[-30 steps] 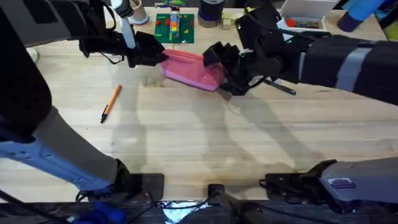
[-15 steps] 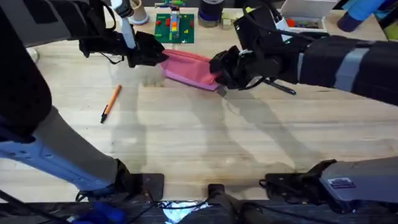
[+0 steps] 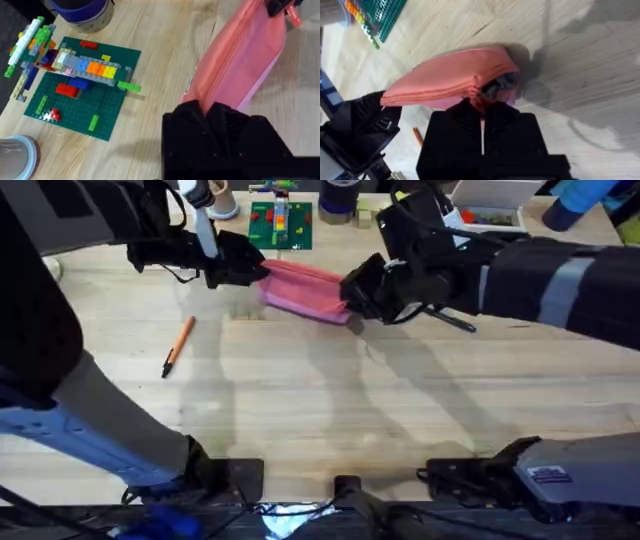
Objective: Unzip the bag, pick up the pens from the table one at a time and place them inside, then zip the bag closed.
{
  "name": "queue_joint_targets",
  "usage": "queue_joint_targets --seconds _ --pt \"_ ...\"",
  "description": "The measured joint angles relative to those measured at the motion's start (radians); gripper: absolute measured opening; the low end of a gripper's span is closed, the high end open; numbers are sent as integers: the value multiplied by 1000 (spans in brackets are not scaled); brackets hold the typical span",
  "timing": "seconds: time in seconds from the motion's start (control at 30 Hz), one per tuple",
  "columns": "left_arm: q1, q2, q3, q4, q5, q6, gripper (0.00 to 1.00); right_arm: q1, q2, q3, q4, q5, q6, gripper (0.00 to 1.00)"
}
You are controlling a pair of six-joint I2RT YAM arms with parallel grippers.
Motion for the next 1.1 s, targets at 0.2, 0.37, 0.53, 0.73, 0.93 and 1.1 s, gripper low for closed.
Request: queue_joint_targets --seconds 0.2,0.37,0.53,0.73,0.93,1.1 --pt "0 0 0 1 0 0 42 0 -45 0 -9 -2 -28 35" --pt "1 0 0 1 -1 0 42 0 -90 0 -13 -2 -32 35" --pt "1 0 0 1 -2 0 42 -1 -122 0 -18 -25 -32 34" --pt "4 0 0 0 -2 0 42 -12 -135 0 -19 -74 -33 34" --pt "5 0 0 -24 -2 0 42 -42 -135 0 -21 -133 -43 34" --pt "8 0 1 -45 -1 0 42 -51 -136 2 -44 -164 -136 34"
